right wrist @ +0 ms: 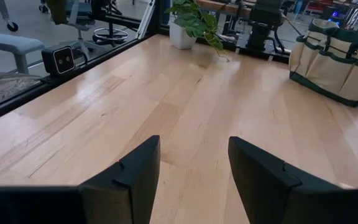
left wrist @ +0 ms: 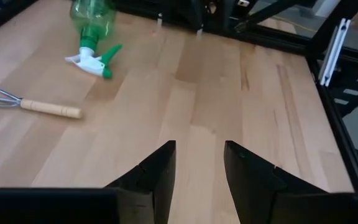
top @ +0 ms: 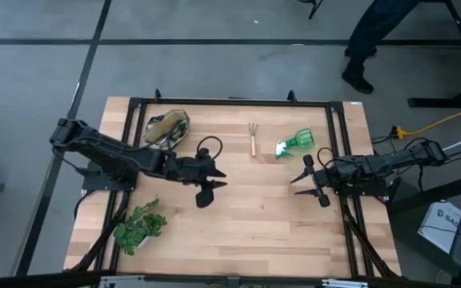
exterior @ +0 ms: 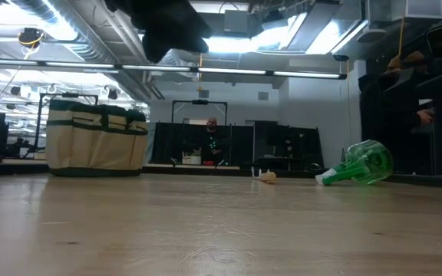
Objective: Pick & Place Garden tools in Gardening bag
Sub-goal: Put the hand rake into the gardening bag
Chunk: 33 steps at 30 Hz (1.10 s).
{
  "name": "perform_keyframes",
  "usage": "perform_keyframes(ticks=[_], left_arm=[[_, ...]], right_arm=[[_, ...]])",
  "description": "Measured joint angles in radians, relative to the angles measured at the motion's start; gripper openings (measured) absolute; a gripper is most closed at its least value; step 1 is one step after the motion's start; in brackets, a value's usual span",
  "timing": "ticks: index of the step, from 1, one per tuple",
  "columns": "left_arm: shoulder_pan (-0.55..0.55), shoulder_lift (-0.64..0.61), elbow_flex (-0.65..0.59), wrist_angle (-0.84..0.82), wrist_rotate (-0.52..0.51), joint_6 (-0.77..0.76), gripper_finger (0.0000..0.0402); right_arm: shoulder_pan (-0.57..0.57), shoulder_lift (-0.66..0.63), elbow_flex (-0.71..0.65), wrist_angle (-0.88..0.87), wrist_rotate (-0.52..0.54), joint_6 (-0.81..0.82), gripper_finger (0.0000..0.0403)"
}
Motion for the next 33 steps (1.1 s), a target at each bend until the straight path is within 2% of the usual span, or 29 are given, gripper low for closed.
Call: perform_keyframes(ticks=[4,11,16,18,23,27,33], left_arm=[[-0.017,-0.022,0.000,-0.026,-0.035,0.000,0.0130],[-0.043,-0.058,0.000,-0.123,-0.119,0.024,0.0129],[-0.050,-0.115,0.000,-0.156,-0.201,0.086,0.0129],[-0.049,-0.147,0.000,-0.173,-0.229,0.100,0.0129],[-0.049,-0.244,-0.054,-0.173,-0.294,0.130,0.0129],[-0.049,-0.332,-0.158,-0.093,-0.322,0.112,0.0129],[-0.049,-0.444,-0.313,0.082,-0.323,0.090,0.0129]], right_arm=[[0.000,0.000,0.000,0.050,0.000,0.000,0.0193],[0.000,0.000,0.000,0.406,0.000,0.027,0.0193],[0.000,0.000,0.000,0.529,0.033,0.072,0.0193],[0.000,0.004,0.000,0.528,0.122,0.122,0.0193],[-0.004,0.069,0.000,0.478,0.428,0.379,0.0193],[-0.023,0.155,0.027,0.432,0.444,0.511,0.0193],[-0.071,0.332,0.166,0.249,0.446,0.678,0.0191]])
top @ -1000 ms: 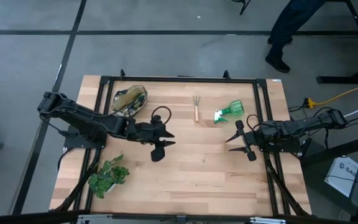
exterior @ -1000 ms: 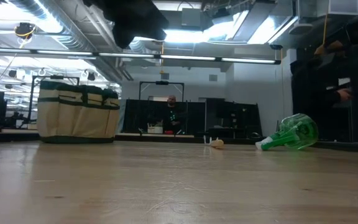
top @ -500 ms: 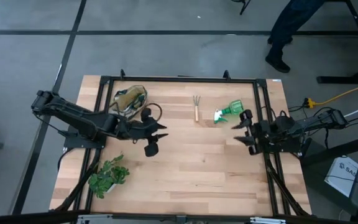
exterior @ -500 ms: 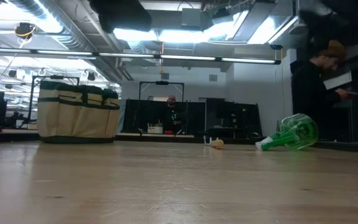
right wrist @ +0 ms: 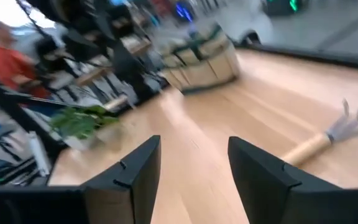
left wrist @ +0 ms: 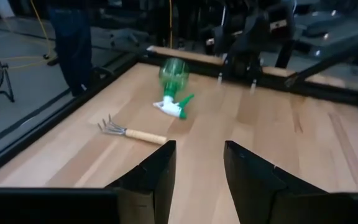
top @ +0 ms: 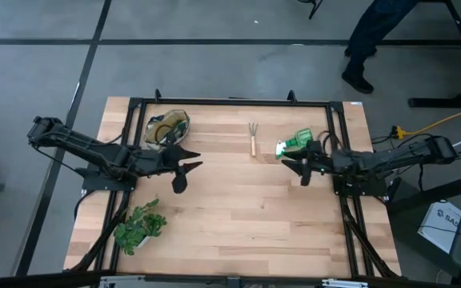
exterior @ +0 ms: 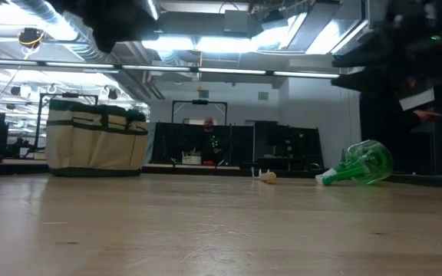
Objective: Pick & Place Garden tools in Gardening bag
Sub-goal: Put the hand rake into the gardening bag
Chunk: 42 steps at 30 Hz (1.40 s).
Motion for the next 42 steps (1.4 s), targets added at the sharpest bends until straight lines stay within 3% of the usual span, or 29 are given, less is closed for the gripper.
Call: perform_keyframes(ticks=[6,14,26,42], left_arm=[[0.003,-0.053,-0.060,0.041,0.000,-0.003,0.0129],[0.003,-0.057,-0.065,0.036,0.000,0.039,0.0129],[0.003,-0.057,-0.065,-0.027,0.009,0.042,0.0129],[0.003,-0.056,-0.065,-0.052,0.016,0.040,0.0129]], right_arm=[[-0.051,0.216,0.153,-0.130,0.002,0.109,0.0179],[-0.110,0.509,0.266,-0.087,0.104,0.101,0.0156],[-0.221,0.893,0.436,-0.072,0.103,0.047,0.0151],[-0.285,1.178,0.521,-0.012,0.015,0.047,0.0151]])
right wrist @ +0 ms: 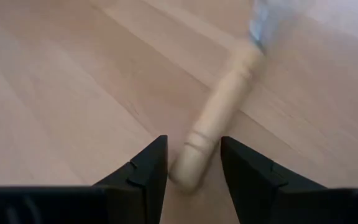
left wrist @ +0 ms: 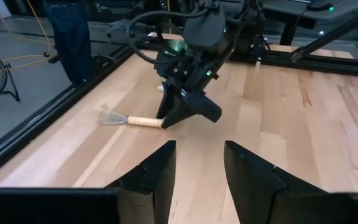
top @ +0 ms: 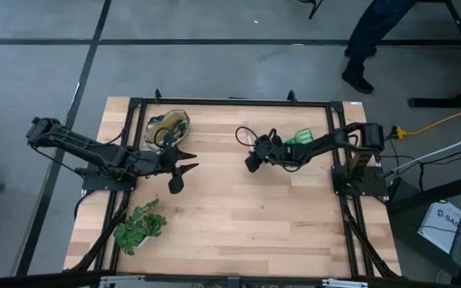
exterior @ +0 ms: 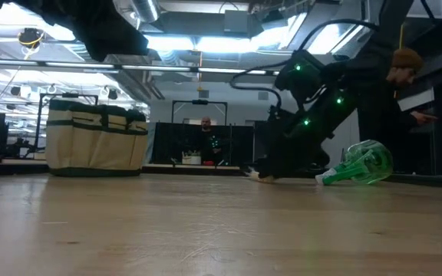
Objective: Pick & Place Garden tools in Gardening bag
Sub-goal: Put the hand rake into the gardening bag
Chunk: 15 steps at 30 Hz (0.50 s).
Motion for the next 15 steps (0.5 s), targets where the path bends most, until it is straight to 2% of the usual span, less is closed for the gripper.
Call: perform_keyframes(ticks=[6,15], left_arm=[[0.000,0.000,0.000,-0.001,0.000,-0.001,0.0129],[0.000,0.000,0.000,-0.008,-0.001,-0.001,0.0129]], right_arm=[[-0.009,0.016,0.016,-0.041,0.001,-0.063,0.0143],[-0.002,0.015,0.017,-0.066,0.007,-0.127,0.0081]])
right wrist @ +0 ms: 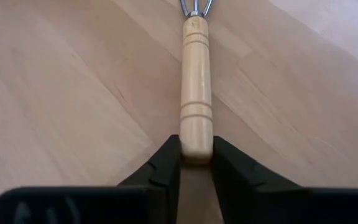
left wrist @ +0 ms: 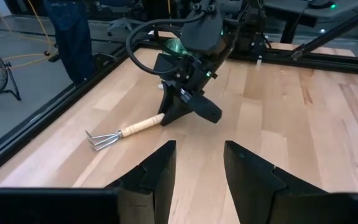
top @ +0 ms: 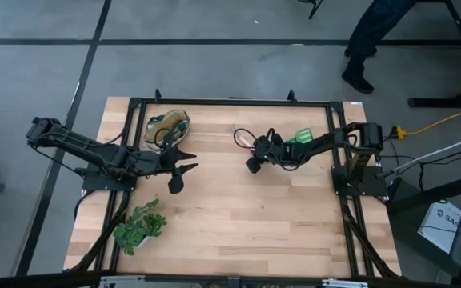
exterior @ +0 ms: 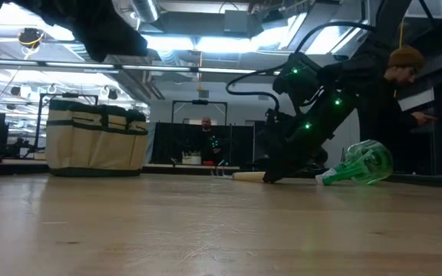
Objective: Pick & Place Garden tools in Gardening bag
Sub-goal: Put the hand rake into the gardening bag
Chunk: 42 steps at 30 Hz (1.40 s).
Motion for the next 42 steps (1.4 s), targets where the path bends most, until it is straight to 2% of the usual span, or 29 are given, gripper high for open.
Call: perform_keyframes(ticks=[9,17,23,29,39,42], left_arm=[[0.000,0.001,0.000,-0.017,0.000,0.000,0.0129],[0.000,0.001,0.000,-0.047,0.004,-0.011,0.0129],[0.000,0.001,0.000,-0.070,0.005,-0.048,0.0130],[0.000,0.001,0.000,-0.068,0.021,-0.060,0.0130],[-0.001,0.002,0.000,-0.068,0.026,-0.077,0.0129],[-0.001,0.002,0.000,-0.067,0.028,-0.080,0.0130]], right_arm=[[0.060,-0.006,-0.001,-0.015,-0.025,-0.027,0.0067],[0.155,-0.062,-0.001,-0.100,-0.258,-0.098,0.0064],[0.242,-0.092,-0.007,-0.077,-0.414,-0.126,0.0064],[0.302,-0.152,-0.006,0.019,-0.450,-0.138,0.0065],[0.403,-0.198,-0.005,-0.057,-0.605,-0.190,0.0066],[0.443,-0.203,-0.005,-0.055,-0.615,-0.197,0.0066]])
